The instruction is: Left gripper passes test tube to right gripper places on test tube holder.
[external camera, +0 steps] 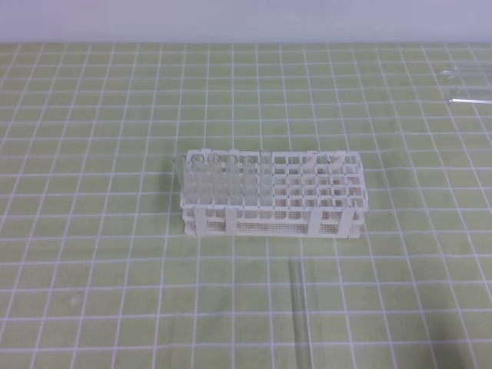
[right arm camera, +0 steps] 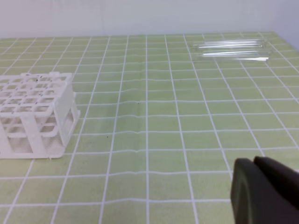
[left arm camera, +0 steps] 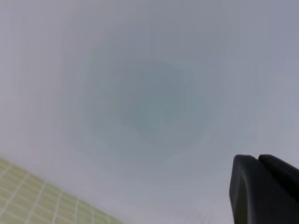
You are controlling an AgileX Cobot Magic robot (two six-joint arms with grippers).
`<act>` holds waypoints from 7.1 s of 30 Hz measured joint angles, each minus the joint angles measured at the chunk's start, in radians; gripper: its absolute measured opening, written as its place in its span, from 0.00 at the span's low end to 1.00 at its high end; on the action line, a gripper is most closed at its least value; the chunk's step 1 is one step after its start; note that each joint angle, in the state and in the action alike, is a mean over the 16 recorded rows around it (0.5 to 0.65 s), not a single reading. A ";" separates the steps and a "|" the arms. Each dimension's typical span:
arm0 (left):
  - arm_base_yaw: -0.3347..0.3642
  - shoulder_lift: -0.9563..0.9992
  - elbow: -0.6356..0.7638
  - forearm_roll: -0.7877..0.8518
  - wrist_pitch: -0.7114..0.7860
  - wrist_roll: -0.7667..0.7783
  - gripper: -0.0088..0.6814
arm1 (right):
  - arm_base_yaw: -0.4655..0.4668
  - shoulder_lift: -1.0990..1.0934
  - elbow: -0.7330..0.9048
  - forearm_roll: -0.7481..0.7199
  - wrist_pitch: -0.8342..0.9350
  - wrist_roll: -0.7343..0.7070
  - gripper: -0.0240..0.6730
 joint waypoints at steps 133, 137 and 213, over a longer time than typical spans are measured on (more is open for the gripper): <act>-0.879 1.898 -1.460 -0.205 1.292 0.293 0.19 | 0.000 0.001 0.000 0.000 0.000 0.000 0.01; -0.883 1.818 -1.447 -0.130 1.263 0.293 0.19 | 0.000 0.001 0.000 0.000 0.000 0.000 0.01; -0.907 1.291 -0.519 0.435 -0.071 0.285 0.17 | 0.000 0.012 -0.044 1.198 -0.091 -0.245 0.02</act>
